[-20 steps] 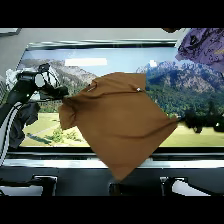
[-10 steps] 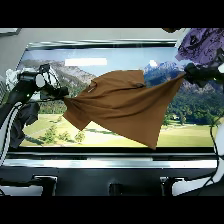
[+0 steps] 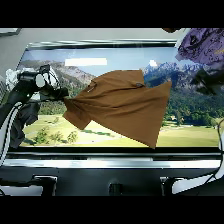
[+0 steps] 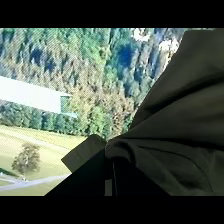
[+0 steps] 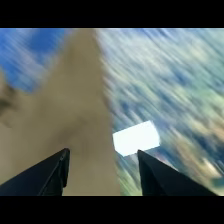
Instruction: Fold the clothes and pants, and hang the long-sleeved shirts on hangers.
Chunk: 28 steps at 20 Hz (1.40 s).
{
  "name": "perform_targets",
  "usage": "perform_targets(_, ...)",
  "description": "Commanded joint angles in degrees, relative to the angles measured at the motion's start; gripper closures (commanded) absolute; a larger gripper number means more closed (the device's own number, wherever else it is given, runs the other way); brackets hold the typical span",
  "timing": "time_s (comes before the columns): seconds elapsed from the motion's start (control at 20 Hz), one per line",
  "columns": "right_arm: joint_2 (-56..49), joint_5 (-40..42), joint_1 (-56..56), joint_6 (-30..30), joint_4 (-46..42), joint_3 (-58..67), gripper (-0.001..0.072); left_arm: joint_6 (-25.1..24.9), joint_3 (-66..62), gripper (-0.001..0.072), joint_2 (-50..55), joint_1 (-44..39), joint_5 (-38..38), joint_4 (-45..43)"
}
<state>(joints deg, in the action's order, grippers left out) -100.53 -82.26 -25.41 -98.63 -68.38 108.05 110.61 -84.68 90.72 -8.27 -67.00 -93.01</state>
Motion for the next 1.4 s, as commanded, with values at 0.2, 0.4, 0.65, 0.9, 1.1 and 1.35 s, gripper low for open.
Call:
perform_targets(0.2, 16.7, -0.9, -5.6, 10.0, 11.9, -37.5, 0.0219, 0.0, 0.0, 0.0687, 0.0, 0.0, -2.4, 0.6)
perform_targets(0.4, 28.6, 4.2, -5.6, 17.3, 18.7, -63.1, 0.0214, 0.0, 0.0, 0.0686, 0.0, 0.0, -2.6, 1.0)
perform_targets(0.65, 33.7, 11.3, -5.6, 20.0, 18.7, -77.4, 0.0217, 0.0, 0.0, 0.0686, 0.0, 0.0, -2.7, 1.7)
perform_targets(0.9, 33.7, 14.9, -5.4, 23.6, 23.3, -82.4, 0.0217, 0.0, 0.0, 0.0686, 0.0, 0.0, -2.6, 1.7)
perform_targets(1.1, 33.7, 20.0, 2.6, 22.1, 23.6, -83.3, 0.0217, 0.0, 0.0, 0.0686, 0.0, 0.0, -2.6, 1.7)
perform_targets(1.35, 33.7, 23.2, 9.3, 17.2, 23.8, -83.2, 0.0514, 0.0, 0.0, 0.0687, 0.0, 0.0, -2.6, 1.7)
